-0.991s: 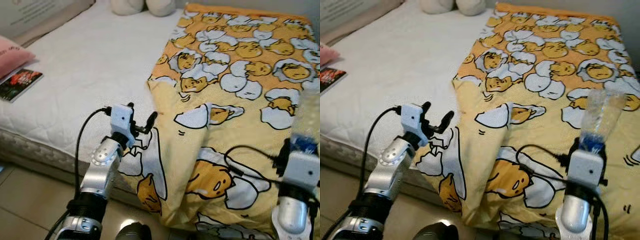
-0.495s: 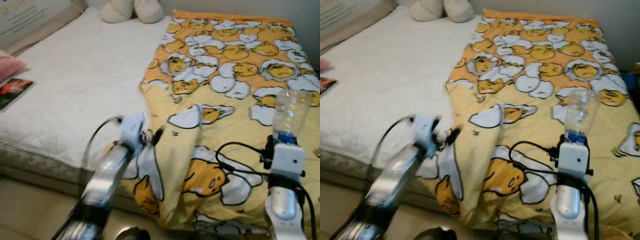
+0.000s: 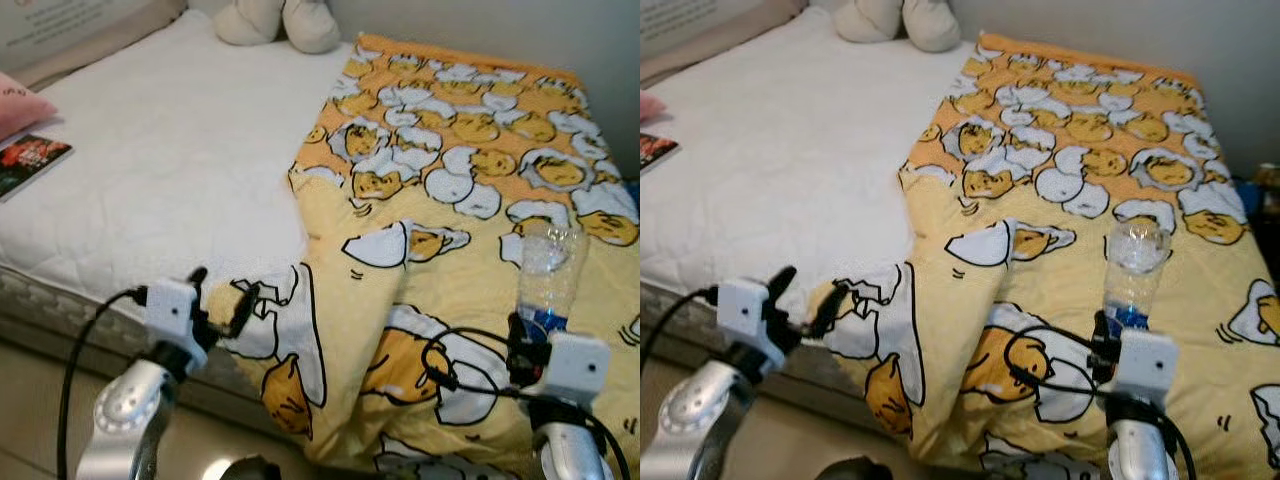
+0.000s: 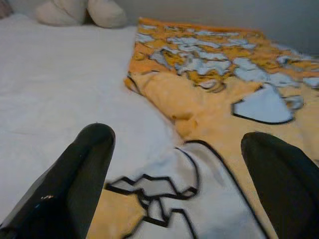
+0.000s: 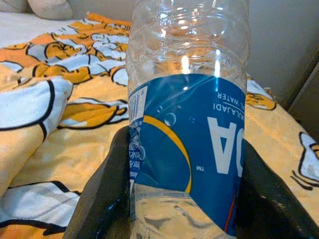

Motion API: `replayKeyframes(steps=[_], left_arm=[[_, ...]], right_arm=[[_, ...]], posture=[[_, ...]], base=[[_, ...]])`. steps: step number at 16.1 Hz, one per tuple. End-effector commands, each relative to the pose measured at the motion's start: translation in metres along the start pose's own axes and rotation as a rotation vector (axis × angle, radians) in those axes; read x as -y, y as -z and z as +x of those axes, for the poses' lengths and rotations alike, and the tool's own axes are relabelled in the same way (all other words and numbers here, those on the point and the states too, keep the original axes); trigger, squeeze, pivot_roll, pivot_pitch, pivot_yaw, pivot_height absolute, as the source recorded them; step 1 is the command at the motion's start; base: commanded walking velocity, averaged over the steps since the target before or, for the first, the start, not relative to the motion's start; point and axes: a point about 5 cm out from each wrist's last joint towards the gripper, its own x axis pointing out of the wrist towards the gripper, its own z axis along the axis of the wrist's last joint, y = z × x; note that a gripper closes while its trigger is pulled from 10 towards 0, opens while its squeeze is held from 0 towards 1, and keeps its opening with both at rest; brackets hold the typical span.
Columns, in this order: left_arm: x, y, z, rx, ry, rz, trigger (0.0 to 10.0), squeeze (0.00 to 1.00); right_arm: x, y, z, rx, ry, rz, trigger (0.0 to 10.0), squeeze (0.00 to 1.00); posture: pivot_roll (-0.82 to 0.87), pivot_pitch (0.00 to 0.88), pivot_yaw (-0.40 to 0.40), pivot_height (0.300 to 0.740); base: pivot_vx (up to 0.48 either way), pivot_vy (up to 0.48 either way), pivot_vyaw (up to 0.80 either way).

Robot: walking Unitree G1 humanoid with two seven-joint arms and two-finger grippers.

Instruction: Clean up the room

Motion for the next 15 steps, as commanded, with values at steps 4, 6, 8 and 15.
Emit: replayKeyframes(steps=[4,6,8,15], left_arm=[[0.035,0.018,0.02,0.0,0.071,-0.004,10.0,0.0],[0.061,0.027,0.027,-0.01,0.076,-0.015,10.0,0.0],[0.088,0.04,0.033,-0.03,0.079,-0.018,10.0,0.0],[0.12,0.062,0.048,-0.065,-0.023,-0.001,10.0,0.0]], right_arm=[[0.0,-0.013,0.011,0.066,-0.003,-0.019,10.0,0.0],[0.001,-0.01,0.015,0.055,0.004,-0.028,10.0,0.0],[0.0,-0.011,0.02,0.053,0.004,-0.025,10.0,0.0],[0.0,-0.005,0.03,0.016,0.017,0.041,10.0,0.21]], posture=[[0.05,0.0,-0.037,0.736],[0.04,0.0,-0.023,0.736],[0.04,0.0,-0.013,0.736],[0.04,0.0,0.002,0.736]], base=[[0.0,0.068,-0.3],[0.0,0.469,-0.69],[0.0,0.422,0.0],[0.0,0.002,0.66]])
